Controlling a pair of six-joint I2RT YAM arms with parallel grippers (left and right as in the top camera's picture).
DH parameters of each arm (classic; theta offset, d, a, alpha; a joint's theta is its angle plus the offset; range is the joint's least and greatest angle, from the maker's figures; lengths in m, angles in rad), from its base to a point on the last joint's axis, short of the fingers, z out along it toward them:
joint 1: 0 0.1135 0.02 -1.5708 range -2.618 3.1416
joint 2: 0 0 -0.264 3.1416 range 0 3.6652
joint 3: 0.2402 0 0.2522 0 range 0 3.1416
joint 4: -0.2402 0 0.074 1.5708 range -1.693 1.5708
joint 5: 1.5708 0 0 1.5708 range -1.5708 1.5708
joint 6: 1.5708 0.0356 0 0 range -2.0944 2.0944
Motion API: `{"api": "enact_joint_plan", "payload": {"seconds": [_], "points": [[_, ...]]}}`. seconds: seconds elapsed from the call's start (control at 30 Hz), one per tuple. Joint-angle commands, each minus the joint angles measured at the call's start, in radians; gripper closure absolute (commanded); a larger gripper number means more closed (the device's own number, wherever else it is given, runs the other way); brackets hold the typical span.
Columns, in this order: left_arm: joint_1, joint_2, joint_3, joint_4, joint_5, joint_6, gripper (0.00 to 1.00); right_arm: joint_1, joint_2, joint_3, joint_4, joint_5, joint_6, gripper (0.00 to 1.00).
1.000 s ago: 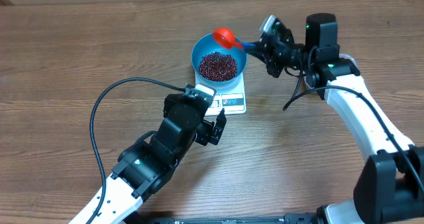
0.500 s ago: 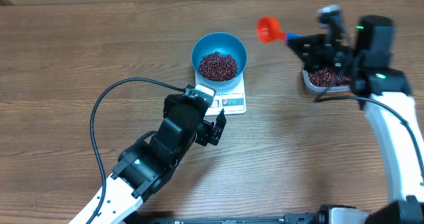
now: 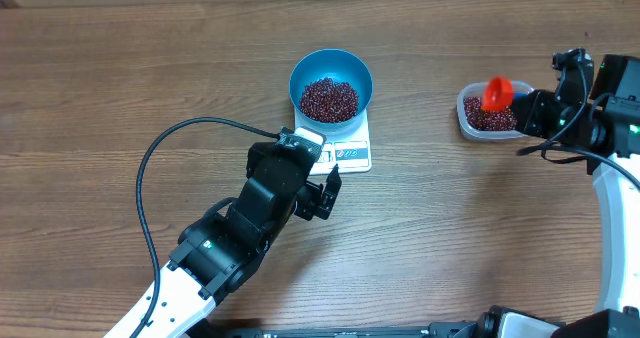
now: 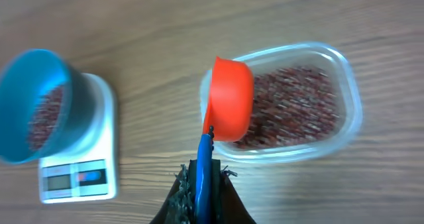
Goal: Scoop item into bowl and weigh 150g on scale
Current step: 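Move the empty scoop back right over the bean tub, then dip the red scoop into the beans with the right gripper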
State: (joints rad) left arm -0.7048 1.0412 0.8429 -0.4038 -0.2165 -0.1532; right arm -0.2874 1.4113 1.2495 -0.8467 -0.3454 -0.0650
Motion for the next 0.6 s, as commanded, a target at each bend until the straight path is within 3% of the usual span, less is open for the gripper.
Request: {"api": "enact_joint_plan", "payload": {"seconds": [0.0, 0.23, 0.57], "points": [[0.004, -0.017, 0.006, 0.000, 0.004, 0.019, 0.00, -0.001, 0.018, 0.008, 0.002, 0.111, -0.018, 0.96], [0.004, -0.017, 0.006, 0.000, 0.004, 0.018, 0.00, -0.001, 0.064, 0.007, 0.004, 0.213, -0.019, 0.96], [0.004, -0.017, 0.006, 0.000, 0.004, 0.018, 0.00, 0.000, 0.207, 0.007, 0.050, 0.214, -0.022, 0.96]]}}
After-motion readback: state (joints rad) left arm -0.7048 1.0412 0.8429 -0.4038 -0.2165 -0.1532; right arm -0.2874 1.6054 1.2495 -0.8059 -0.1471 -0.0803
